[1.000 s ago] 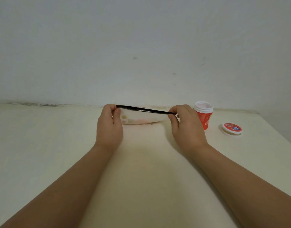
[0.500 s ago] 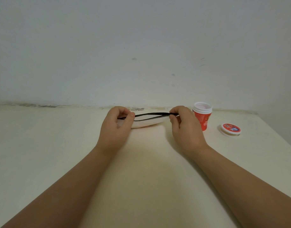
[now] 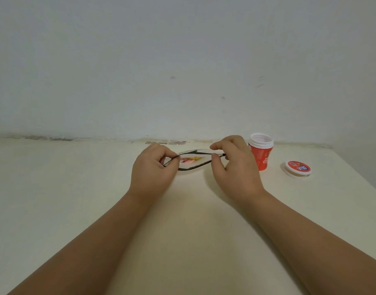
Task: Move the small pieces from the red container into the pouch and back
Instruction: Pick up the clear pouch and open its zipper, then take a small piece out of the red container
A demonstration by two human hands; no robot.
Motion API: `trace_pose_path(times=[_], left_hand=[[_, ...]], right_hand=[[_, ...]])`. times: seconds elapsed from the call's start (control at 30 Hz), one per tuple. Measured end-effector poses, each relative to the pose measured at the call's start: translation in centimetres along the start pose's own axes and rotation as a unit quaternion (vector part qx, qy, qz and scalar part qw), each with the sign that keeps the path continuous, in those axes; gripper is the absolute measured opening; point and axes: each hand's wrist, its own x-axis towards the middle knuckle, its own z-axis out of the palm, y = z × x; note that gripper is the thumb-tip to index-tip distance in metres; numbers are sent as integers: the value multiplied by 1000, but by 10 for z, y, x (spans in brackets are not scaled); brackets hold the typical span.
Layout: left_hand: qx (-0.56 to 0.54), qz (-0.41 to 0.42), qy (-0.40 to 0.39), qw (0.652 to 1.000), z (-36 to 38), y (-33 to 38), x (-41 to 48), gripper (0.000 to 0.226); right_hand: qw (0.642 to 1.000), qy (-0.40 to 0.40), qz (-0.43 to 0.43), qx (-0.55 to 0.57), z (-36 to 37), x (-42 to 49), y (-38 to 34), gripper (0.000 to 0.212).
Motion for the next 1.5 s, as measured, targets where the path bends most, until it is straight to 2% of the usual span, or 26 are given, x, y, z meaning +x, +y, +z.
trace_pose_path(times=[0.13,0.3,0.4,0.67,0.87,0.93,1.03,1.13,1.23,1.33,1.43,1.5], left_hand=[[-24,-30,-13,999,1,2,-2,12],[-88,-89,-10,992,-1,12,-4,14],[-159,-138,-7,978,-2,20,-4,9],[-229,-170,-7,958,-1,35,-6,14],[-229,-142,-106,957,2,43,-16,22],[-243,-131,-131,952,2,45,-18,25],[-250,-106,-156,950,0,45,-17,29],[-229,-139,-96,959,3,32,-9,31],[-194,-191,-31,962,7,22,-1,21],[-224,-252,-52,940,9,18,5,25],[-311,-319,-127,886,11,21,5,49],[-332,-320,-170,871,10,26,2,58]], right_hand=[[997,-32,-62,40,2,-6,-14,23],[986,-162,15,31,5,-12,-16,28],[977,-198,50,60,5,-13,-16,26],[976,-141,144,76,6,-11,-18,40],[941,-121,219,228,7,-7,-21,37],[931,-115,218,270,4,-6,-23,50],[943,-111,187,252,-6,-4,-25,68],[955,-116,164,219,-11,0,-27,69],[959,-120,151,205,-13,3,-32,72],[961,-117,142,206,-14,6,-38,73],[956,-123,116,241,-18,9,-47,73],[952,-130,92,263,-23,13,-52,72]])
